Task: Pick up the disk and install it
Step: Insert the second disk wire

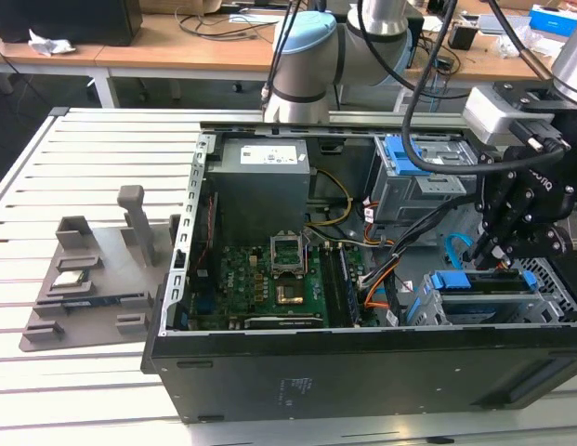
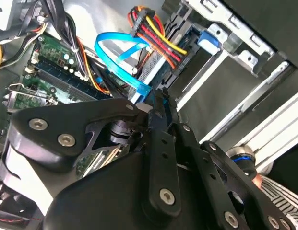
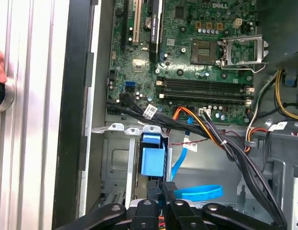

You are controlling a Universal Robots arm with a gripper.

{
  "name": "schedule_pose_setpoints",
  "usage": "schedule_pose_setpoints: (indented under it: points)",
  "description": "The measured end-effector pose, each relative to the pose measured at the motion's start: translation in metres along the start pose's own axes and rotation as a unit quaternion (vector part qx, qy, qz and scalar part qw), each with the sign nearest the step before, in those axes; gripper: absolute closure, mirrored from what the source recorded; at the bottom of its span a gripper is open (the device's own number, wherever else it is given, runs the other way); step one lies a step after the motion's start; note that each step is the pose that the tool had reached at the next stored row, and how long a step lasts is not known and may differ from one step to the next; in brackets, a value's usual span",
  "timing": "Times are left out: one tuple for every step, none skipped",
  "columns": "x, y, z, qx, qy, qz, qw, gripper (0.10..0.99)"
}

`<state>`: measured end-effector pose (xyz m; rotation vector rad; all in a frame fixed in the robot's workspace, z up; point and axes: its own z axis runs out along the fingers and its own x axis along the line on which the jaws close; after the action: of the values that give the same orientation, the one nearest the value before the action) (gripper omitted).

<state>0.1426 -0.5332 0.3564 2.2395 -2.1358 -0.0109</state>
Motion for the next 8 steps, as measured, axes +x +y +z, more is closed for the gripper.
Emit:
schedule_pose_setpoints:
  points:
    - [0.0,-0.0016,0.0015,0.0,-0.0001,0.0,1.0,0.925]
    - [0.0,-0.0023,0.0025,0.0,-0.0001,0.0,1.0,0.925]
    - [0.0,-0.0029,0.0035,0.0,0.0,0.0,1.0,0.925]
    - [0.0,-0.0035,0.0047,0.0,0.0,0.0,1.0,0.925]
    - [0.0,-0.004,0.0057,0.0,0.0,0.0,1.0,0.925]
    - [0.0,-0.0049,0.0069,0.0,0.0,0.0,1.0,0.925]
    - [0.0001,-0.0057,0.0074,0.0,0.0001,0.0,1.0,0.925]
    - [0.0001,-0.0065,0.0079,0.0,0.0001,0.0,1.0,0.925]
